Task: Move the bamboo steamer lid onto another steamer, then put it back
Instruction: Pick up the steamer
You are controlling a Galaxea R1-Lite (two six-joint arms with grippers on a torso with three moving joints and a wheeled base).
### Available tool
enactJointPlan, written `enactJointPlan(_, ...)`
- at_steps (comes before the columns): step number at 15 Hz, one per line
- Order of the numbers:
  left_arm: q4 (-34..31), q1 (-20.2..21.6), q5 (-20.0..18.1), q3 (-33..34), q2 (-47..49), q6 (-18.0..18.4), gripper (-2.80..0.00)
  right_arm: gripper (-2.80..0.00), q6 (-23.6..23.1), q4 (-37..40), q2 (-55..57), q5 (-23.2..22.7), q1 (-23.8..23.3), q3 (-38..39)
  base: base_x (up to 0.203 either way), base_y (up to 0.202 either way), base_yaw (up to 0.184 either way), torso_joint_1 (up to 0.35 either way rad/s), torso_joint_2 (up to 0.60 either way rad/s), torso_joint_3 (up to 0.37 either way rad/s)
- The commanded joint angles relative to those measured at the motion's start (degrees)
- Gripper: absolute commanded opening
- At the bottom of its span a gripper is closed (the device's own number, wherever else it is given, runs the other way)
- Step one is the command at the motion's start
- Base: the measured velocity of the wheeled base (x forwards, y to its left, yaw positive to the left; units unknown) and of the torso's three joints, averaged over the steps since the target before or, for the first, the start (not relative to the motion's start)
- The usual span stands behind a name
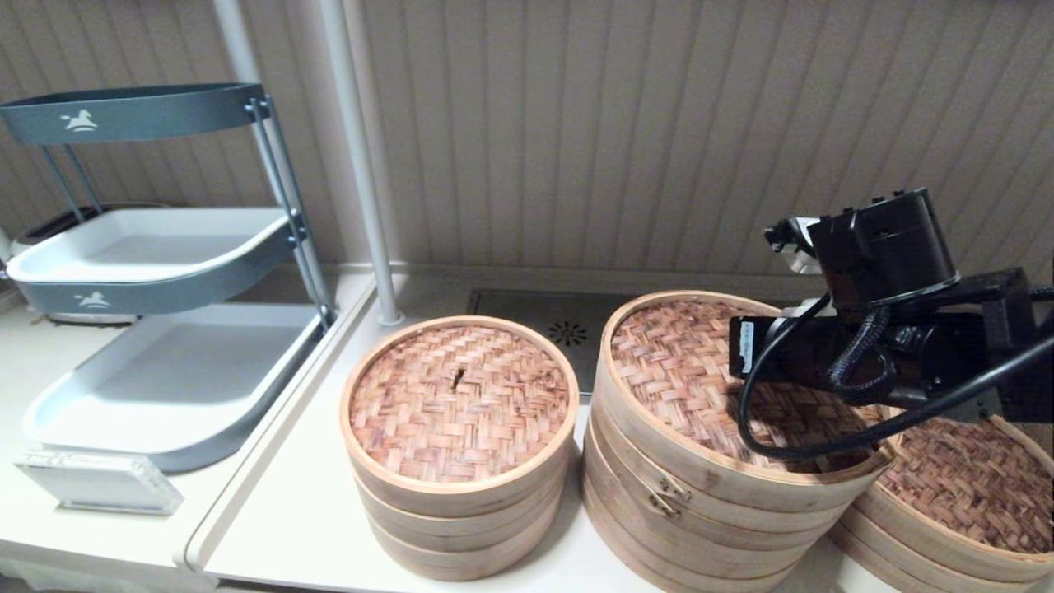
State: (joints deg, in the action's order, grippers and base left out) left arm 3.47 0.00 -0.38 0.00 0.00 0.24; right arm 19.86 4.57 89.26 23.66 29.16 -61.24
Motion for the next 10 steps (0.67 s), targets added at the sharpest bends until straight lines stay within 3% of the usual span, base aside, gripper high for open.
enactJointPlan(1, 0.0, 0.0, 0.0, 1.4, -0.1, 0.0, -2.80, -2.80, -0.1, -0.3, -0.9, 1.3, 0.0, -0.6, 0.000, 0.000, 0.000, 0.000, 0.00, 0.000)
enactJointPlan(10, 0.0, 0.0, 0.0, 1.4, -0.1, 0.0, -2.80, -2.80, -2.5, 0.3, -2.7, 2.9, -0.9, -2.7, 0.000, 0.000, 0.000, 0.000, 0.00, 0.000)
